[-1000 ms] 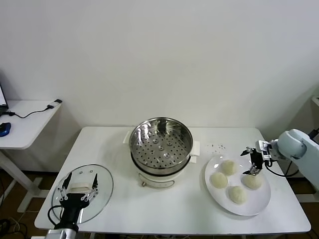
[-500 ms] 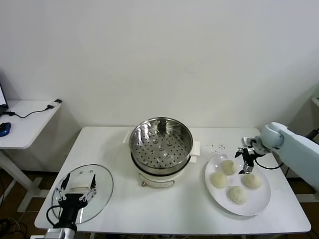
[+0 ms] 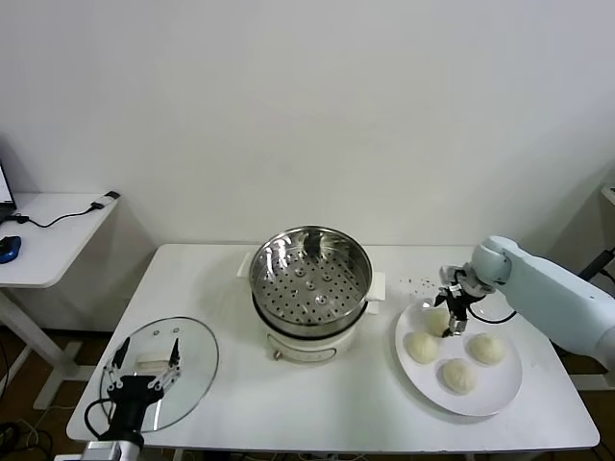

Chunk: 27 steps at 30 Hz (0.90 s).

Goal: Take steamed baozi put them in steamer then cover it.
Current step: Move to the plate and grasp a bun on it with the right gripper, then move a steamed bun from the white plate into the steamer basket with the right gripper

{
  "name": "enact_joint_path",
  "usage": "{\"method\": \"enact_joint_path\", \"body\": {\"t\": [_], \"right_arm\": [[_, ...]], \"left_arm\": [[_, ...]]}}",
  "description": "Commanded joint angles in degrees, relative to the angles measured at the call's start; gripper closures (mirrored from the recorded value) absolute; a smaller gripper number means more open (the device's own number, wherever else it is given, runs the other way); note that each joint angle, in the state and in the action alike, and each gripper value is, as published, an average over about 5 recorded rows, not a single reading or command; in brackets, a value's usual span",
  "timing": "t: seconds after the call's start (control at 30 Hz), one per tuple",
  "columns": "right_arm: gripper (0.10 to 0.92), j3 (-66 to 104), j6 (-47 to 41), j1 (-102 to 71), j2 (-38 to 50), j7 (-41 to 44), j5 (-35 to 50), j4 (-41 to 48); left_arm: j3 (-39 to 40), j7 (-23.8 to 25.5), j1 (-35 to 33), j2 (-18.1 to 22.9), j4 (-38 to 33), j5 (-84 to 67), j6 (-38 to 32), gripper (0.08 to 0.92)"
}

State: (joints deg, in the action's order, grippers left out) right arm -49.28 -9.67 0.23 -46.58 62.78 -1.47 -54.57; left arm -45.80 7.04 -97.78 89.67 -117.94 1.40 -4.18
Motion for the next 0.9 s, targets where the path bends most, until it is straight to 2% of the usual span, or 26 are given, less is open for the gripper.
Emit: {"method": "enact_joint_path", "body": {"t": [0.03, 0.2, 0.43, 0.63, 0.9], "right_arm": [[0.298, -0.93, -0.02, 0.5, -1.69, -0.02, -0.24, 1.43], [0.342, -1.15, 0.13, 0.54, -0.65, 0.28, -0.01, 0.69], [0.357, -1.91, 1.7, 3.4, 1.1, 0.81, 1.72, -1.48], [0.355, -10.21, 13.6, 17.37, 0.98, 4.23, 3.18, -3.26], [0.355, -23.73, 28.17, 38.33, -8.47, 8.36, 3.62, -2.59]], "left_arm": [[-0.05, -0.01, 0.01, -0.02, 0.06, -0.09, 0.04, 0.177], [-0.06, 0.0, 0.06, -0.05, -0.04, -0.09, 0.1, 0.177], [0.0, -0.04, -0.25, -0.14, -0.07, -0.09, 0.1, 0.177], [0.18, -0.04, -0.56, -0.22, -0.36, -0.07, 0.31, 0.177], [0.64, -0.06, -0.65, -0.04, -0.73, 0.01, 0.81, 0.177]]}}
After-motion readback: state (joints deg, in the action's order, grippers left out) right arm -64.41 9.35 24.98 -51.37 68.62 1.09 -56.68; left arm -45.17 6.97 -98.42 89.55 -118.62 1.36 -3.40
